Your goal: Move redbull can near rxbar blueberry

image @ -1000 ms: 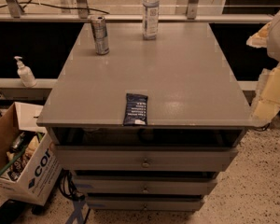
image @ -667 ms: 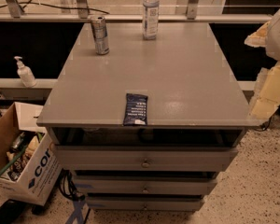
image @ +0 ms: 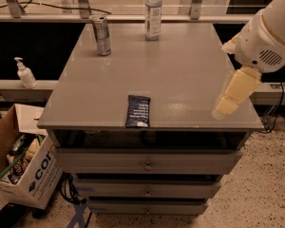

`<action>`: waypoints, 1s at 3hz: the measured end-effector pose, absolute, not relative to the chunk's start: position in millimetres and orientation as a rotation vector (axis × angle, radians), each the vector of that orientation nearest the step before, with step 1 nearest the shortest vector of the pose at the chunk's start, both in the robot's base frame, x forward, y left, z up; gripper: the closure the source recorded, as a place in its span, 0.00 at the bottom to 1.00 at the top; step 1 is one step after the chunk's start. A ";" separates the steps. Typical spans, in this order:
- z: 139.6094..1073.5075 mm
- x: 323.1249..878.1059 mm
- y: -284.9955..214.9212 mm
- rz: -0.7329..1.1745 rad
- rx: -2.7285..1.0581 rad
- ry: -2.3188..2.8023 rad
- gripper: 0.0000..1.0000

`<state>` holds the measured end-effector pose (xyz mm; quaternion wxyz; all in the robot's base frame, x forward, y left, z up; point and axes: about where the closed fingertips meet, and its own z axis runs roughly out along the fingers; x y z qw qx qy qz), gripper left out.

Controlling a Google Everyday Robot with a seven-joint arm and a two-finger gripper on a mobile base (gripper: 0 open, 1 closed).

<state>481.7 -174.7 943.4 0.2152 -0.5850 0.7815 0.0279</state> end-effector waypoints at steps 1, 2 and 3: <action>927.7 512.3 -148.6 0.187 -1.523 2.127 0.00; 916.1 548.2 -123.5 0.309 -1.421 2.030 0.00; 910.8 588.3 -95.5 0.423 -1.331 1.927 0.00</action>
Offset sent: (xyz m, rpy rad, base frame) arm 0.1207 0.0804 -0.0363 0.5163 -0.1308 -0.0324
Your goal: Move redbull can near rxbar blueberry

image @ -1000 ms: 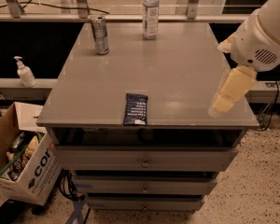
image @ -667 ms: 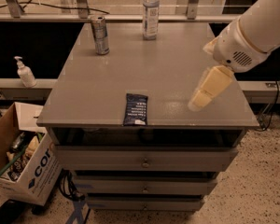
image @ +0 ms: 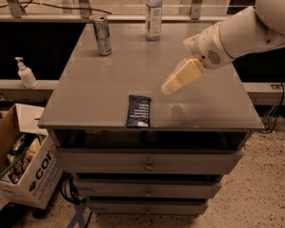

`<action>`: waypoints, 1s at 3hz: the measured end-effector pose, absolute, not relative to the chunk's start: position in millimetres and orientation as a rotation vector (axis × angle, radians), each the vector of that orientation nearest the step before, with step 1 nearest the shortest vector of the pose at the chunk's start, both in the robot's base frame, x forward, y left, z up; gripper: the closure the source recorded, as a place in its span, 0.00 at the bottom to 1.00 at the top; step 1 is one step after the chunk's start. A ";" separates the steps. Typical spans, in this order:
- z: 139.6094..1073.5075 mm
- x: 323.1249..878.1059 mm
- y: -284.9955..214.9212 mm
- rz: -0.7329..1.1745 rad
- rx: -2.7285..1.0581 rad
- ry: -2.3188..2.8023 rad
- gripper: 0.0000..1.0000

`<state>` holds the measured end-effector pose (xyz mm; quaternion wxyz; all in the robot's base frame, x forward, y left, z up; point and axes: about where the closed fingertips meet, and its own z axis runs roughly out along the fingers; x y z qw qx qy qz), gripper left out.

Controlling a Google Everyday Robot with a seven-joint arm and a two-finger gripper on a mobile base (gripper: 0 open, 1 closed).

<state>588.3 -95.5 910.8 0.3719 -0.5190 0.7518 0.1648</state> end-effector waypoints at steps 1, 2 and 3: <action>909.0 619.5 -64.4 0.568 -1.226 1.834 0.00; 909.0 619.5 -64.3 0.568 -1.226 1.834 0.00; 901.2 629.0 -54.1 0.570 -1.192 1.827 0.00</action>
Offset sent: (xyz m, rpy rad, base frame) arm 0.0271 0.0245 -0.0002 0.1425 -0.0158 0.0030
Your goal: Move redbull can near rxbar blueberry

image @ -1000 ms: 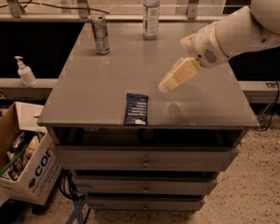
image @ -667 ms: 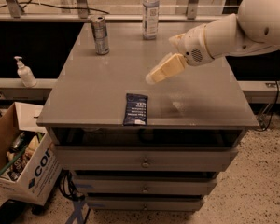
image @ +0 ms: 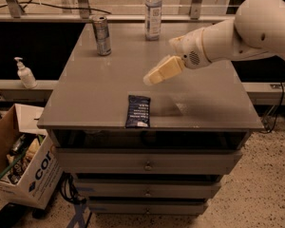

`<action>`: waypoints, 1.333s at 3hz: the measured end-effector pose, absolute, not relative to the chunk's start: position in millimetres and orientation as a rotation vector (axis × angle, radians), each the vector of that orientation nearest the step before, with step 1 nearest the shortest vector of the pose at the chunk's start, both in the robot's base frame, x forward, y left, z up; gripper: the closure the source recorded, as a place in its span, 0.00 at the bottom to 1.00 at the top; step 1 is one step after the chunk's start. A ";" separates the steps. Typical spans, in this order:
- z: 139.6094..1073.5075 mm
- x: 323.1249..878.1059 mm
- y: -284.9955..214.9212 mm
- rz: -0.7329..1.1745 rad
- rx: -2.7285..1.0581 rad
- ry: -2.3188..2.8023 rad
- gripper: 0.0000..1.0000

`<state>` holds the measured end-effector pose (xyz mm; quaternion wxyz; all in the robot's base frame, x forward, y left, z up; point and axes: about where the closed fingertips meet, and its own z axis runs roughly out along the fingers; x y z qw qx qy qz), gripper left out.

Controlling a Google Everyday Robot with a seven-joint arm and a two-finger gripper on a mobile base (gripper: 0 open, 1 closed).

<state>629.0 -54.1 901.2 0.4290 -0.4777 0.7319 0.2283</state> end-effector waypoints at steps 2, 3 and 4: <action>894.0 677.1 9.0 0.590 -1.141 1.698 0.00; 891.9 702.5 45.0 0.611 -1.113 1.621 0.00; 888.5 727.9 74.7 0.637 -1.094 1.570 0.00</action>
Offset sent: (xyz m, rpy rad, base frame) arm 0.0823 0.0989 -0.0050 0.1714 -0.1609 0.0020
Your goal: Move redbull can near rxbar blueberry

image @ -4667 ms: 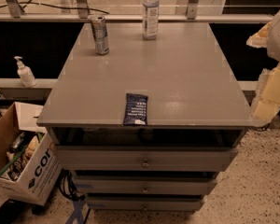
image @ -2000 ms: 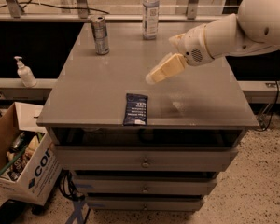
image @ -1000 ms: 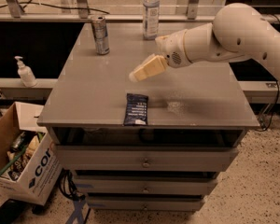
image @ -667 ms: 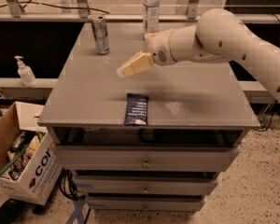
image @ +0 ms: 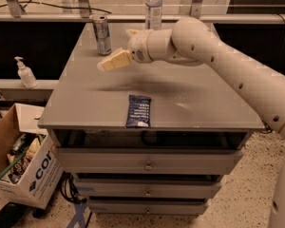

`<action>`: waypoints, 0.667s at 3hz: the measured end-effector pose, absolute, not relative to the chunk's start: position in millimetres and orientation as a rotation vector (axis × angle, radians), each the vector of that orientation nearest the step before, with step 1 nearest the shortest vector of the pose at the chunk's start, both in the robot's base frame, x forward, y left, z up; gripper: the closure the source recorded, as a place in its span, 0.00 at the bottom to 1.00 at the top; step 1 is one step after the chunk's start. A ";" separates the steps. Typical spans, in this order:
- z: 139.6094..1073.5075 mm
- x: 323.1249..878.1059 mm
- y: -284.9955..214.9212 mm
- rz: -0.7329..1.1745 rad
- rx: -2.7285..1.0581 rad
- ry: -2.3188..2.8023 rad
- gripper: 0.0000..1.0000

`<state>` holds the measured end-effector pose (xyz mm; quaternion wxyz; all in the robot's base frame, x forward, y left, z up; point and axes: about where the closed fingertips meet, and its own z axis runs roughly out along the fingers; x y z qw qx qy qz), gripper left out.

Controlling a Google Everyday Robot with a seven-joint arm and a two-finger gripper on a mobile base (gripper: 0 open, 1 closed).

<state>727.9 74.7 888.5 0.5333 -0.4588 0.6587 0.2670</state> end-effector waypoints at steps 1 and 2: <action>886.1 759.1 100.5 0.670 -1.071 1.543 0.00; 894.0 789.1 121.6 0.686 -1.057 1.519 0.00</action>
Offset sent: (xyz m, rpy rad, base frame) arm 0.1015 0.0660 0.0204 0.1014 -0.0356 0.0092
